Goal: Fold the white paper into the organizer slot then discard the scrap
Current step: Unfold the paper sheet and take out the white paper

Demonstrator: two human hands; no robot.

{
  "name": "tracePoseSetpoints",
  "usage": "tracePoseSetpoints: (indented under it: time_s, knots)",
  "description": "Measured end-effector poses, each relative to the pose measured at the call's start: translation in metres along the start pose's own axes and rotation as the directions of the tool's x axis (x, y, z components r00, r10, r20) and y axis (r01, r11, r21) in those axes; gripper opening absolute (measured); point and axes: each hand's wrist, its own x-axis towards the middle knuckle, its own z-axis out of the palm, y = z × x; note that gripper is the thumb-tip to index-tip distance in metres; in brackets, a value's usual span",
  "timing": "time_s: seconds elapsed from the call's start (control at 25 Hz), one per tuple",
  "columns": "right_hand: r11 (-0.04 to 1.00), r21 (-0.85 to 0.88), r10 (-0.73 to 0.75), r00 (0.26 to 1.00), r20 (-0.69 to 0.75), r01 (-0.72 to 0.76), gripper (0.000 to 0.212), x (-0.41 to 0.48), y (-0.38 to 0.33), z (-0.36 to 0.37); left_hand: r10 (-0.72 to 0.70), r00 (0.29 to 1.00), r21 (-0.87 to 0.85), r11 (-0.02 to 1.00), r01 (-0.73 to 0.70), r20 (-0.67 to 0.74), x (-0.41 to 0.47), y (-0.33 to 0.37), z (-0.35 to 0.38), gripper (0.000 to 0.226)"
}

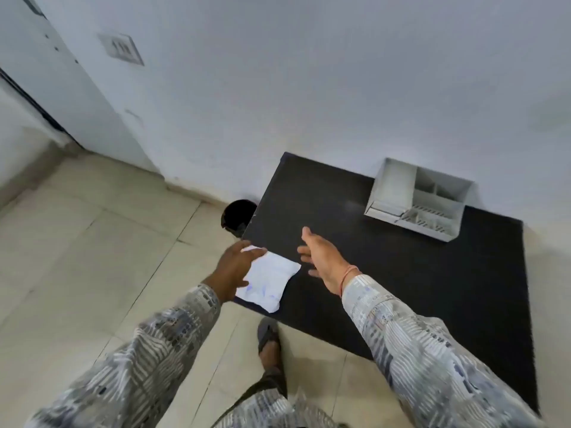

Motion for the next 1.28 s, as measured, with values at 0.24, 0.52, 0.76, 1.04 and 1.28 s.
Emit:
tracePoseSetpoints:
  time_s: [0.24, 0.52, 0.76, 1.04, 1.28]
  knots:
    - [0.93, 0.149, 0.348, 0.935, -0.067, -0.335, 0.045, 0.067, 0.059, 0.037, -0.258, 0.966, 0.053, 0.965, 0.258, -0.005, 0.047, -0.033, -0.015, 0.069]
    - [0.949, 0.051, 0.315, 0.946, -0.069, -0.312, 0.035, 0.099, 0.067, 0.063, -0.408, 0.909, 0.015, 0.913, 0.408, 0.085, 0.076, -0.027, -0.019, 0.061]
    - [0.389, -0.857, -0.452, 0.881, 0.143, 0.339, 0.033, 0.033, -0.002, 0.032, -0.268, 0.821, -0.336, 0.815, 0.472, 0.504, 0.064, 0.033, 0.002, 0.068]
    - [0.672, -0.656, -0.615, 0.753, -0.236, 0.343, 0.028, -0.038, -0.049, -0.04, -0.01, 0.815, -0.327, 0.913, 0.244, 0.579, 0.043, 0.093, 0.06, 0.056]
    - [0.76, -0.592, -0.507, 0.815, -0.281, 0.269, 0.019, -0.068, -0.061, -0.078, 0.12, 0.729, -0.239, 0.969, 0.062, 0.674, 0.018, 0.124, 0.097, 0.067]
